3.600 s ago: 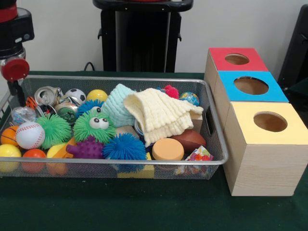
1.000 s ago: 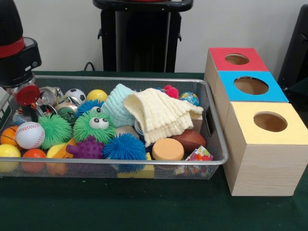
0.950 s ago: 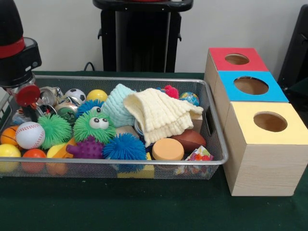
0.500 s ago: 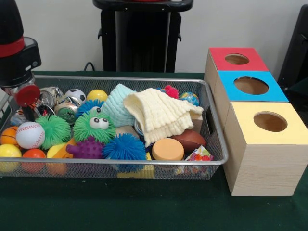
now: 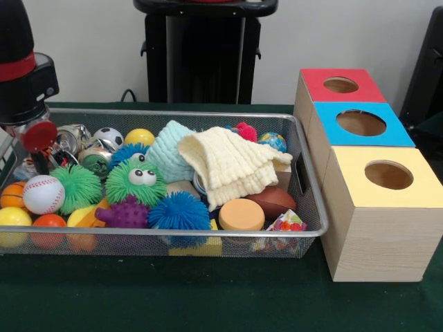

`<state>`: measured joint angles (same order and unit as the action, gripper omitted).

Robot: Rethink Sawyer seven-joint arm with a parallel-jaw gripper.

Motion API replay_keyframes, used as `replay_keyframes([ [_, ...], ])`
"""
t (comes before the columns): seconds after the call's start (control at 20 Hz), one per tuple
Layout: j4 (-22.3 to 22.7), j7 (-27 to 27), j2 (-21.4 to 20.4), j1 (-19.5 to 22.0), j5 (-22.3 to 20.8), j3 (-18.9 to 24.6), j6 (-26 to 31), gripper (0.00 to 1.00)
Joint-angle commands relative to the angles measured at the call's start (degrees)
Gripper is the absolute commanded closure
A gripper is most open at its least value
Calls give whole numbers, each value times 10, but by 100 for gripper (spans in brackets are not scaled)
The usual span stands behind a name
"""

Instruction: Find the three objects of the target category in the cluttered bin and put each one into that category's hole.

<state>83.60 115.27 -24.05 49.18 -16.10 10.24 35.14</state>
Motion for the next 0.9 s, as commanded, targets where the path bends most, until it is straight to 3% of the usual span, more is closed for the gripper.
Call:
replay_keyframes([
  [0.05, -9, -76, 0, 21, -50, 26, -24, 100],
  [0.5, 4, -74, -10, 26, -33, 37, -2, 100],
  [0.9, 9, -63, -45, 18, -4, 47, 59, 100],
])
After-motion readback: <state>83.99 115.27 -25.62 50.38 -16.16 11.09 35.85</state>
